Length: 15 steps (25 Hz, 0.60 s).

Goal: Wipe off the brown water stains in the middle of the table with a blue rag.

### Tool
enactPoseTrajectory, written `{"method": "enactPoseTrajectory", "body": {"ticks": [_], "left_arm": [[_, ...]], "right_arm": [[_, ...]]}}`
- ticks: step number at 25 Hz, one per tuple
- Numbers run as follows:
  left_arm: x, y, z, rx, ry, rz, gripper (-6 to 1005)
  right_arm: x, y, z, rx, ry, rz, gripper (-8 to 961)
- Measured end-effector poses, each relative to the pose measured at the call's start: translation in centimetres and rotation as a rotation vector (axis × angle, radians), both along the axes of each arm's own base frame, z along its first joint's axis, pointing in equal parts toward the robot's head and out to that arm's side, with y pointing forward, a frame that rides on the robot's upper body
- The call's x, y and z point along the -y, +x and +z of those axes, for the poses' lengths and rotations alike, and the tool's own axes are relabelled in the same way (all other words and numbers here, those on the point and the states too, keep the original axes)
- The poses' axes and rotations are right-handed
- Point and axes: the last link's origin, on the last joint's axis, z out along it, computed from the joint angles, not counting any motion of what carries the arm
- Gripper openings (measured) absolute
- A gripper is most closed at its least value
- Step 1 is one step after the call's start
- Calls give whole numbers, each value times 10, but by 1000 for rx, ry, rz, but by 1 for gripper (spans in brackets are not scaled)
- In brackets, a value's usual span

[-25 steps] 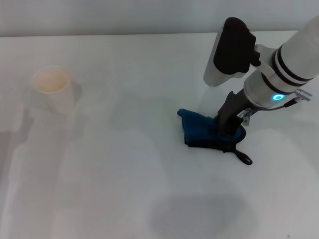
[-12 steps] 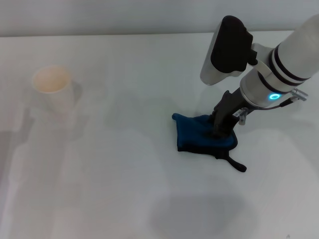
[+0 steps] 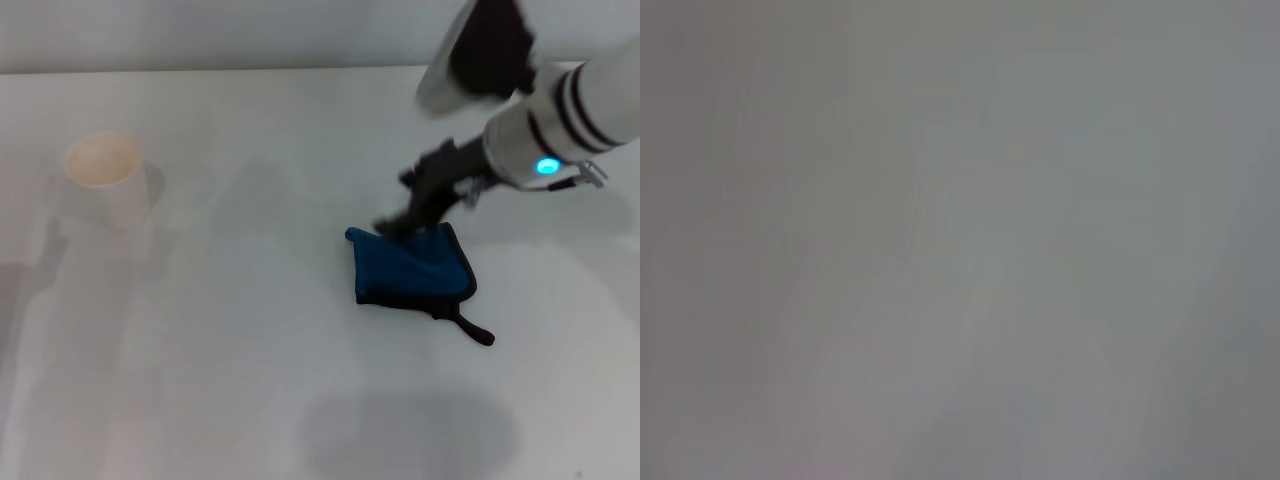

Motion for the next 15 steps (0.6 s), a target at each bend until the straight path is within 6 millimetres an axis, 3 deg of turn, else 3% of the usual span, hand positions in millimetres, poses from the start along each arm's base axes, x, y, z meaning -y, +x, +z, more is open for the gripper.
{"method": "enactPoseTrajectory", "body": {"ticks": [2, 7, 10, 15], "left_arm": [[0, 0, 0, 0, 2, -2, 879], [3, -1, 2, -2, 7, 0, 879], [3, -1, 2, -4, 11, -2, 879], [3, -3, 4, -9, 20, 2, 879]], "right_arm": [[-6, 2, 11, -147, 82, -67, 739], [-11, 9, 45, -646, 219, -195, 845], [-6, 21, 66, -944, 296, -226, 845], [-2, 64, 86, -1280, 547, -338, 844]]}}
